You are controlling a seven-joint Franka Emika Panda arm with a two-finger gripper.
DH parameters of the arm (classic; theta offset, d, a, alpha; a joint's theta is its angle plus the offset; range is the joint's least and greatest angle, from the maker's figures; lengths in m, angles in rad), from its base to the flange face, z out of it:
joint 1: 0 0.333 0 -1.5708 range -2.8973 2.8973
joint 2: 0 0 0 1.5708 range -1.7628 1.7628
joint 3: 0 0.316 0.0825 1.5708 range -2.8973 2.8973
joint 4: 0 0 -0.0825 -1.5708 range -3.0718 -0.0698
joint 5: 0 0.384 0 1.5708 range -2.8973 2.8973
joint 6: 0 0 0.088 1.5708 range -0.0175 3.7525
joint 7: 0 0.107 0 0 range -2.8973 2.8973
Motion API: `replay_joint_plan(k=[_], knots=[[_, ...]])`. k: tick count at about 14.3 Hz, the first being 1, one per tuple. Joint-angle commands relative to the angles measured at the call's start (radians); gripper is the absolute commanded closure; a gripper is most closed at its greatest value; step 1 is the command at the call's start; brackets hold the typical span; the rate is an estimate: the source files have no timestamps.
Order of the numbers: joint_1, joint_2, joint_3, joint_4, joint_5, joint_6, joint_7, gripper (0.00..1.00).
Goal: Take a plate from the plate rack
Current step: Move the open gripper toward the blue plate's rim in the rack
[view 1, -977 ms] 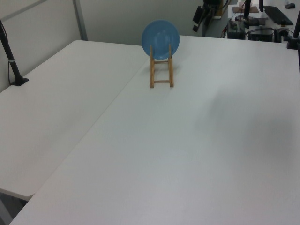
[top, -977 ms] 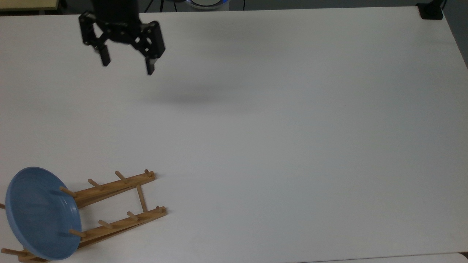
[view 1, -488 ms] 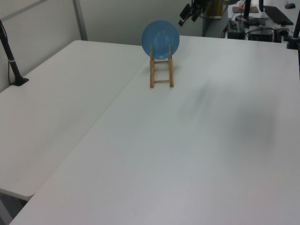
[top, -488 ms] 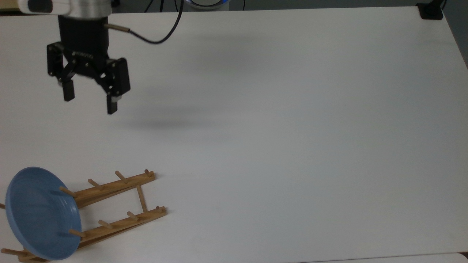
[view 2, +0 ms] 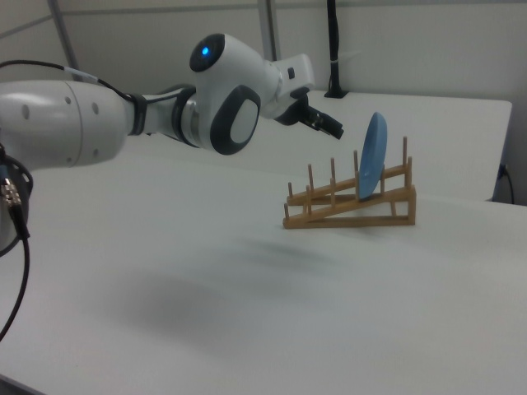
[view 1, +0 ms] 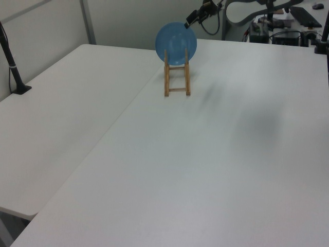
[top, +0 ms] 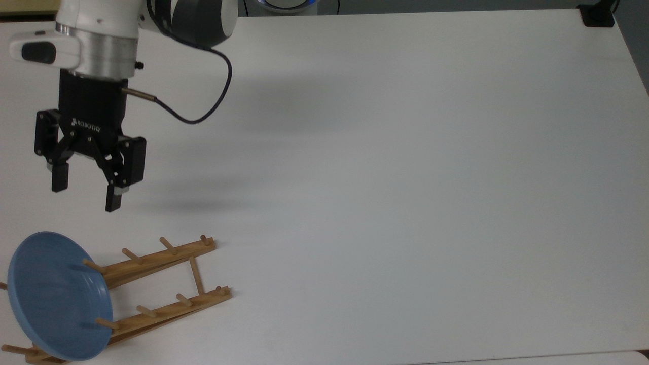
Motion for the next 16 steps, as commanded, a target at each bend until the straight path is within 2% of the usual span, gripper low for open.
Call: replay_joint_plan(k=[1, 4, 7, 13, 16], knots=[[0.003, 0.083, -0.022, 0.072, -0.062, 0.024, 0.0, 0.17], [-0.008, 0.128, -0.027, 0.098, -0.119, 0.028, -0.009, 0.24], [-0.034, 0.148, -0.03, 0.107, -0.129, 0.086, -0.018, 0.24], [-0.037, 0.154, -0.073, 0.113, -0.132, 0.09, -0.029, 0.25], [-0.039, 0.214, -0.08, 0.162, -0.131, 0.107, -0.035, 0.29]])
